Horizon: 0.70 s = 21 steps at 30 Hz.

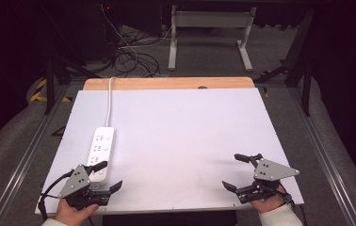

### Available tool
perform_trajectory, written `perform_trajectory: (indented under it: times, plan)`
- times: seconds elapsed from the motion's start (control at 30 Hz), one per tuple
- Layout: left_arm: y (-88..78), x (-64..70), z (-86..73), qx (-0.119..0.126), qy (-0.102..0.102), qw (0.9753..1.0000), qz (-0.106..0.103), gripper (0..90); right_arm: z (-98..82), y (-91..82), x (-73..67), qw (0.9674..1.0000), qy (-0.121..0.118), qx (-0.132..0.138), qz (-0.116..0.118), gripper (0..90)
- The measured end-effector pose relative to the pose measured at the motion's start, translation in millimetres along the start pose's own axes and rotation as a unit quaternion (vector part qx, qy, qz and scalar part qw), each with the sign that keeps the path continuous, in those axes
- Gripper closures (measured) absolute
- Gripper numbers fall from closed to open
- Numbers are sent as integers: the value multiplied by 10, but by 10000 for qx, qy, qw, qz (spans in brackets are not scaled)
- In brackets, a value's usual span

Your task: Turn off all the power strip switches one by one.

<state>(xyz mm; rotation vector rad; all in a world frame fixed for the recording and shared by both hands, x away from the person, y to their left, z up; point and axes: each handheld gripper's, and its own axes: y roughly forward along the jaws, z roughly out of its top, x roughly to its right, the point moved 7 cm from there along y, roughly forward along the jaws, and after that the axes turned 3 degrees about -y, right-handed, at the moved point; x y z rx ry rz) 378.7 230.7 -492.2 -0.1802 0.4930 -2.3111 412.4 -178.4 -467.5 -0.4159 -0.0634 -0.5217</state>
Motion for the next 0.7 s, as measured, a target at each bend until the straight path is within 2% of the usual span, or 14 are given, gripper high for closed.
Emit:
perform_trajectory:
  times: [0.13, 0.33, 0.43, 0.57, 0.7]
  plan:
    - [3, 22, 50, 75, 200, 9996, 161, 183, -10, 8, 9, 10000, 34, -38, -3, 76]
    - [-21, 7, 90, 219, 35, 9996, 189, 179, -24, 14, 30, 9999, 144, -63, -24, 75]
    - [-35, -14, 97, 278, -70, 9995, 160, 179, -21, 23, 27, 9999, 122, -62, -24, 75]
    - [-44, -20, 107, 323, -62, 9993, 147, 179, -24, 23, 31, 9999, 132, -65, -20, 75]
    - [-47, -6, 113, 309, -160, 9994, 18, 178, -23, 19, 26, 9999, 144, -62, -10, 75]
